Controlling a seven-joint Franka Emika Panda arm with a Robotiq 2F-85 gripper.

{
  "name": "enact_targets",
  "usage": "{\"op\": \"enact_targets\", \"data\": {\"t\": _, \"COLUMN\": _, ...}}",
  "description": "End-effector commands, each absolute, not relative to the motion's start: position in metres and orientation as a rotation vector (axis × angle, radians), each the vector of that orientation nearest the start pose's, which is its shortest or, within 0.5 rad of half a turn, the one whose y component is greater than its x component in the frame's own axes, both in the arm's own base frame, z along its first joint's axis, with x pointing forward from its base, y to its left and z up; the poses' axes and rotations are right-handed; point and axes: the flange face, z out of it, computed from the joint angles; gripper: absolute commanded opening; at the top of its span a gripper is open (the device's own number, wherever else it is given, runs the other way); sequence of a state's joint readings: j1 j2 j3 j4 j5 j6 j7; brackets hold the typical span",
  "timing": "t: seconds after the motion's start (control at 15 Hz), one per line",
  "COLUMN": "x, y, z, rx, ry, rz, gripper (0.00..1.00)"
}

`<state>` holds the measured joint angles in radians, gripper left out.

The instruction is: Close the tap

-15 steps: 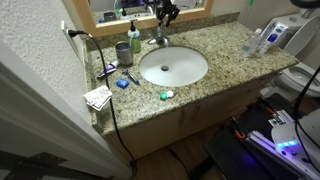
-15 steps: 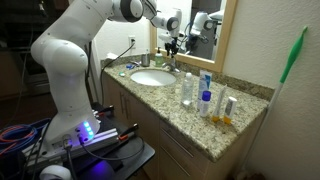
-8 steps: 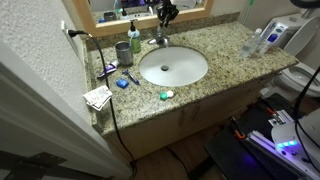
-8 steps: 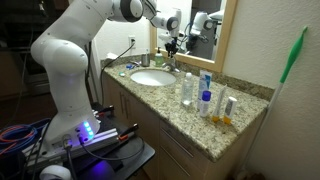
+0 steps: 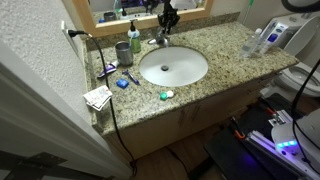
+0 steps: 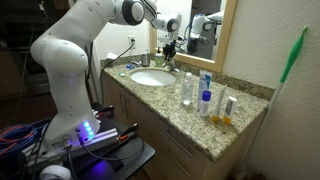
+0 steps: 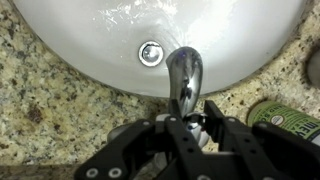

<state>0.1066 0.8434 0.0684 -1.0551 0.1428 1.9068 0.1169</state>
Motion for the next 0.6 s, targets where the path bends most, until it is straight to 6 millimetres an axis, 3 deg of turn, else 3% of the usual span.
{"op": "enact_targets", "data": {"t": 0.0, "x": 0.750, "y": 0.139, "z": 0.328, "rx": -2.932, "ry": -0.082, "rz": 0.213, "gripper": 0.07}}
{"op": "enact_targets", "data": {"t": 0.33, "x": 0.749, "y": 0.154, "z": 0.307, "rx": -2.919, "ry": -0.130, "rz": 0.314, "gripper": 0.07}}
{"op": "enact_targets", "data": {"t": 0.53, "x": 0.749, "y": 0.158, "z": 0.304, "rx": -2.916, "ry": -0.150, "rz": 0.344, "gripper": 0.07}}
